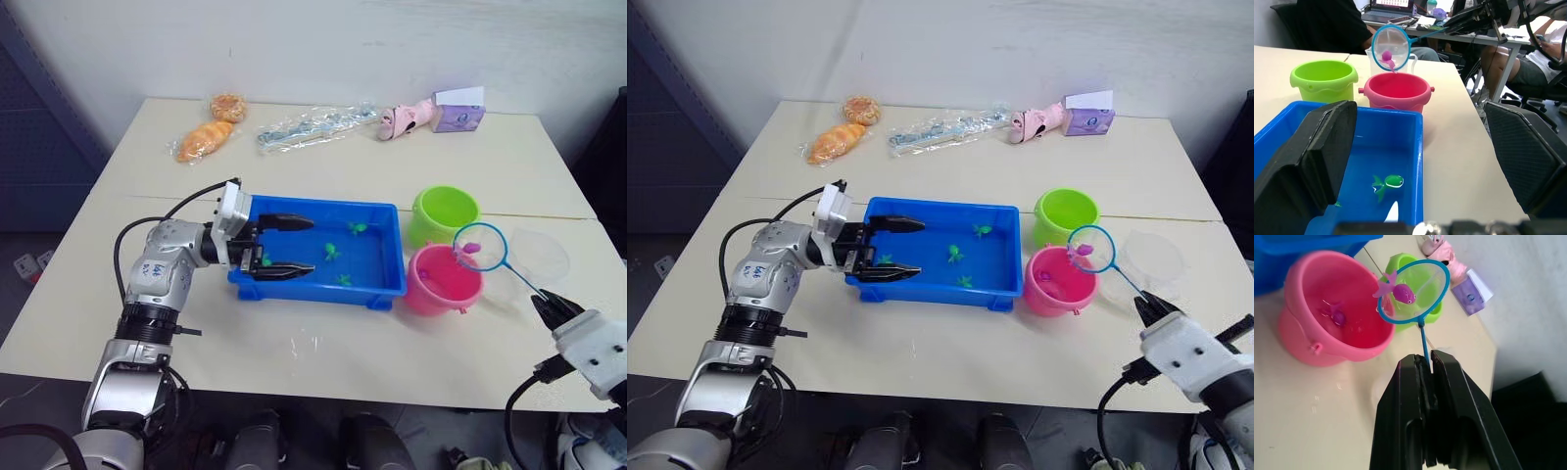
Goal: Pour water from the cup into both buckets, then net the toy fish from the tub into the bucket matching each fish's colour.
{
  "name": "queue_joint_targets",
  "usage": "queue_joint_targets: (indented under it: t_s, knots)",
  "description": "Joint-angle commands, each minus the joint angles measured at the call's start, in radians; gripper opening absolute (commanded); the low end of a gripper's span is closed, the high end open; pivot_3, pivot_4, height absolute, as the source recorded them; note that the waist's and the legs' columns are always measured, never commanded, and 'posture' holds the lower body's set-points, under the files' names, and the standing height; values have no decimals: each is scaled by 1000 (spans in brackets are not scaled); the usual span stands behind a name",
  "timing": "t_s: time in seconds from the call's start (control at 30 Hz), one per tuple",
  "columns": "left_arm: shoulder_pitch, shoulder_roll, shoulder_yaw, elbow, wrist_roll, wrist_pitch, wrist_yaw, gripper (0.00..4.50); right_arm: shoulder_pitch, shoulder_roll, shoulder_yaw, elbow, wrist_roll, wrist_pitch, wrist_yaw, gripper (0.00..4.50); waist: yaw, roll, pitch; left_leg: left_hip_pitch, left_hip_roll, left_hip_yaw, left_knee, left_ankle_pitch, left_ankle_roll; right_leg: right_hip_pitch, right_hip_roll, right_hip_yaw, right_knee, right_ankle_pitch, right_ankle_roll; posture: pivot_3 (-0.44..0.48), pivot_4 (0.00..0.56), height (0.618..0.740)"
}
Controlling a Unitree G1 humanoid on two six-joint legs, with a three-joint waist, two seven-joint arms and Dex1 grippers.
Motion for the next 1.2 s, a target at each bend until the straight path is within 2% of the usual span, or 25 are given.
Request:
queue_joint_targets:
  t_s: [0.03,0.17,0.4,0.53,0.67,0.77,0.83,0.9,0.93,1.03,1.1,1.2]
  knots:
    - [14,-9,2,-46,-11,-7,4,4461,3,3,-23,60,-156,-209,-79,0,0,0,0,0,0,0,0,0,0,0,0,0,0,0,0,0,150,740]
    - [26,-20,-6,-63,-11,-2,5,4461,-10,20,-23,119,-330,-311,-173,0,0,0,0,0,0,0,0,0,-1,0,0,0,0,0,0,0,150,740]
    - [1,-41,-14,-38,-5,-5,-3,4461,-50,20,-58,183,-472,-438,-313,0,-2,0,0,1,0,0,1,1,-2,0,0,0,1,0,0,0,150,740]
    - [-6,-51,-19,-34,-2,-9,2,4461,-42,19,-50,235,-484,-467,-331,0,0,0,0,1,0,0,1,2,-3,0,1,0,1,0,0,0,150,740]
    - [0,-51,-16,-39,-2,-9,6,4461,-29,27,-46,216,-509,-518,-360,0,-2,0,0,1,0,0,1,2,-2,0,1,0,1,0,0,0,150,740]
    - [11,-44,-10,-46,-3,-8,8,4461,-30,40,-20,222,-465,-509,-341,0,-2,0,0,1,0,0,1,2,-2,0,1,1,2,0,0,0,150,740]
    - [20,-29,1,-49,-2,-10,12,4461,-40,44,1,203,-330,-456,-286,0,-2,0,0,1,0,0,1,2,-3,0,1,1,2,0,0,0,150,740]
    - [35,7,32,-37,0,-23,16,4461,-73,14,99,135,-24,-313,-155,0,-7,0,0,1,0,0,1,2,-2,0,0,1,2,0,0,0,150,740]
    - [40,18,40,-33,0,-27,17,4461,-86,5,124,112,63,-267,-114,0,-16,0,0,2,1,0,1,2,-2,1,1,1,2,0,0,0,150,740]
    - [70,77,98,12,4,-60,36,4461,-213,-73,238,-16,456,81,-10,0,-31,0,0,4,3,-1,1,3,-2,3,1,1,4,0,0,0,150,740]
    - [82,98,124,26,-3,-66,50,4461,-275,-112,272,-49,555,198,19,0,-27,0,0,6,3,-1,1,3,-2,4,1,1,4,0,0,0,150,740]
    - [140,150,191,30,-11,-68,88,4461,-512,-151,430,-28,627,441,-1,0,-31,-1,0,7,3,-3,0,2,-2,6,1,-1,3,0,-1,0,150,740]
